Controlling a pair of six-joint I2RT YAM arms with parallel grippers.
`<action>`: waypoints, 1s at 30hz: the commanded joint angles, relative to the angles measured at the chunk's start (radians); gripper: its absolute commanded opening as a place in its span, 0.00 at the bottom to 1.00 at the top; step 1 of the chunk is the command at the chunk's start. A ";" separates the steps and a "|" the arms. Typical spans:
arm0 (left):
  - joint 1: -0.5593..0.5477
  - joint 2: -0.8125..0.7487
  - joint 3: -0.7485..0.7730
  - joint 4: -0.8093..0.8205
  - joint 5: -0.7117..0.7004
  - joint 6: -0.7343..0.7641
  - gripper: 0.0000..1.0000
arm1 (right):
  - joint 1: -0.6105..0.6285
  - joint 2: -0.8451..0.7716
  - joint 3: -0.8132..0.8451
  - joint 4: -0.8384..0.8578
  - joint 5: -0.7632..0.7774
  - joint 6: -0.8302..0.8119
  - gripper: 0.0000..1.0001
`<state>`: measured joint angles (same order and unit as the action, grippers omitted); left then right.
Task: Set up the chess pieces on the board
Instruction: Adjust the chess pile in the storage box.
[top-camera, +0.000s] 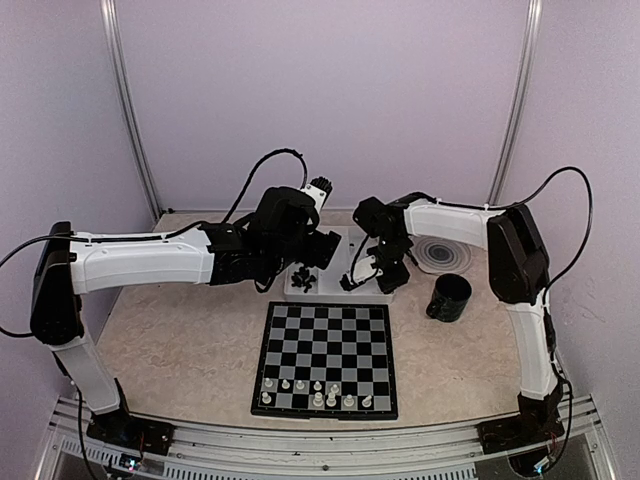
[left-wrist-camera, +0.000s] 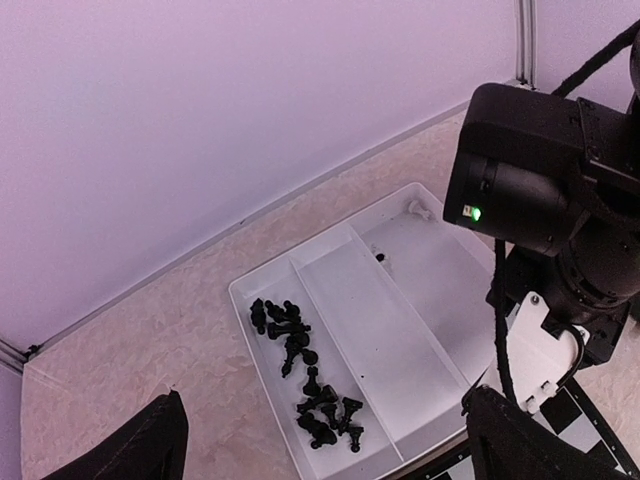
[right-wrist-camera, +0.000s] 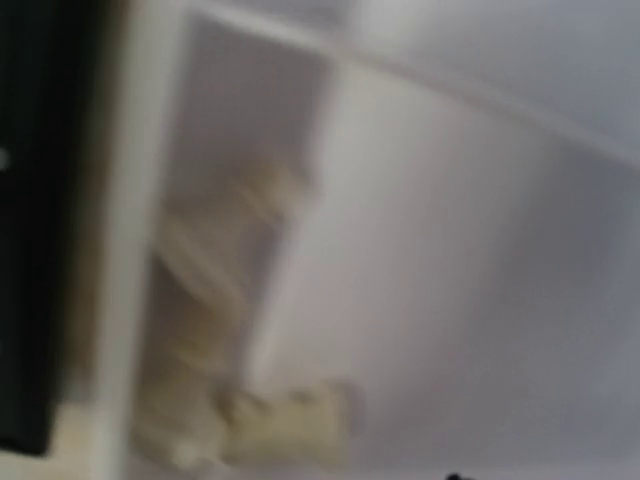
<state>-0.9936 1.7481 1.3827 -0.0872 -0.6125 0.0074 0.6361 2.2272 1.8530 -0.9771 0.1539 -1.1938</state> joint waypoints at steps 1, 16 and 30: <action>0.009 0.008 0.032 -0.003 0.009 -0.003 0.96 | 0.020 0.016 -0.040 -0.047 -0.014 -0.082 0.54; 0.012 0.014 0.033 -0.006 0.022 -0.003 0.96 | 0.014 0.134 0.089 -0.147 -0.210 -0.037 0.40; 0.013 0.030 0.037 -0.012 0.039 -0.029 0.96 | -0.070 0.160 0.157 -0.186 -0.218 0.062 0.44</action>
<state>-0.9833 1.7645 1.3830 -0.0978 -0.5880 0.0002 0.5789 2.3676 2.0075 -1.1145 -0.0559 -1.1343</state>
